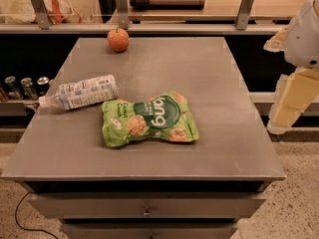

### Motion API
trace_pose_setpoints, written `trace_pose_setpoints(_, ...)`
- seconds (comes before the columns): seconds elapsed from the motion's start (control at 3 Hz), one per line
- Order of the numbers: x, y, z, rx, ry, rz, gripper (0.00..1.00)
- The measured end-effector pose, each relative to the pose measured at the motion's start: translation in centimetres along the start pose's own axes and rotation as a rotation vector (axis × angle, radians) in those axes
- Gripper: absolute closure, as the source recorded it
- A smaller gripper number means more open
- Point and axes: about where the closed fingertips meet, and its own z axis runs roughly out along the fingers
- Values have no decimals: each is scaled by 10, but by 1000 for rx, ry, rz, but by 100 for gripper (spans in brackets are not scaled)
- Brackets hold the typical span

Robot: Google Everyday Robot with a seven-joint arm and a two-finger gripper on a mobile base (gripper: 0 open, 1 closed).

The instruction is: Move green rice chip bag near apple

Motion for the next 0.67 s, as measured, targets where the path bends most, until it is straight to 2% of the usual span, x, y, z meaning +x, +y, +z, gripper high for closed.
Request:
trace_pose_setpoints(0.33, -2, 1, -3, 12, -2, -2, 0)
trace_pose_setpoints(0.67, -43, 2, 19, -35, -49, -78, 0)
